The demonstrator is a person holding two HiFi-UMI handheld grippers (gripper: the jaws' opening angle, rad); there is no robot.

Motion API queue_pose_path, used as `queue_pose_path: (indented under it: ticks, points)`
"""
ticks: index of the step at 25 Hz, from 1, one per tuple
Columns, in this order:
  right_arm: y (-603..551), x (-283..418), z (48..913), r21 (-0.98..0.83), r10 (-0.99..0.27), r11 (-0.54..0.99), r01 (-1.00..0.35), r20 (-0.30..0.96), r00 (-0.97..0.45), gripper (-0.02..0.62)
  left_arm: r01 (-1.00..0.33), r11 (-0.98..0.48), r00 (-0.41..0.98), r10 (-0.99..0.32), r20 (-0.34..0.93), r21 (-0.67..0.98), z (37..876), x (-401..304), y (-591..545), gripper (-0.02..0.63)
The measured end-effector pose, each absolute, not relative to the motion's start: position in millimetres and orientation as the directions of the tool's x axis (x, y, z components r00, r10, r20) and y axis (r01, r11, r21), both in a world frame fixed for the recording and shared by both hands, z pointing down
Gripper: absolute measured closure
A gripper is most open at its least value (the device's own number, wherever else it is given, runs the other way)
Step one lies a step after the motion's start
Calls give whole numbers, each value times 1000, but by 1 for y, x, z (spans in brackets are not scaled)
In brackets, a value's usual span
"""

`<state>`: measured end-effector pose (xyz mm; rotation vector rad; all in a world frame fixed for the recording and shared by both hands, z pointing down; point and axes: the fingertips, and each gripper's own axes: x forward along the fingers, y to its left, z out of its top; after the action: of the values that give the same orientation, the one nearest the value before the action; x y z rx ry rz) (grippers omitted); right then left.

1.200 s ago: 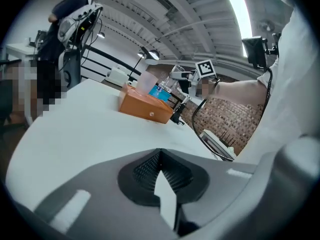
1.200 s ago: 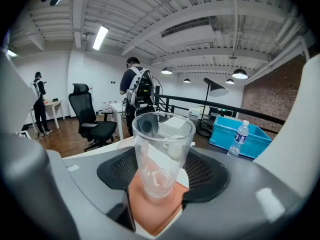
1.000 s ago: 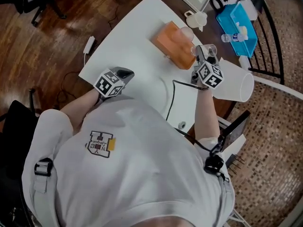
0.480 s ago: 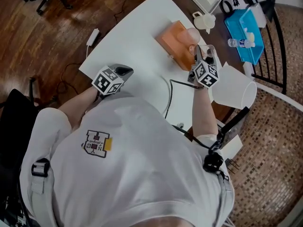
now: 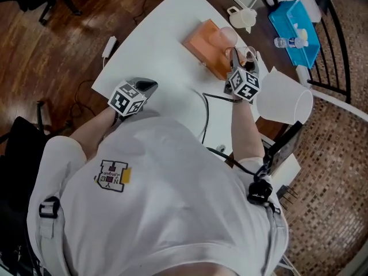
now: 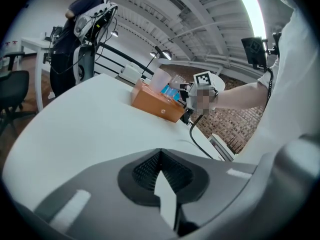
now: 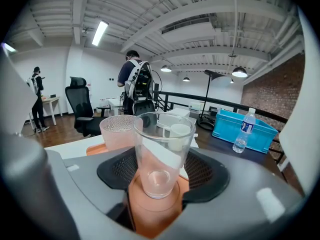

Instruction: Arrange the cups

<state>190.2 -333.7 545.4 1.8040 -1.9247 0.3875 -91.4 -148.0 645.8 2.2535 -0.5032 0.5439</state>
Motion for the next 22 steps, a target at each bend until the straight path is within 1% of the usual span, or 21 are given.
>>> queue_pose_path:
  ticks: [7,10,12,22]
  points:
    - [-335,190,543,107,-861,105,-989,507,-36,310,-508,-637,834,-192,518,580,644,-92,-150,606]
    - [-334,189,548,104,-851,126,-987,523,-53,311,-515,-636,830,-202,521,574,643,-94,-149,606]
    - [-332,191,548,114,-849,119,-986,527,-41,301,-517,-639,829,-207,520,569,642,-94,-149,606]
    - [-312,195,533,125,-871,76,-989,491,-5,307,-518,-656,830,-228,510,550,637,-96,-148,606]
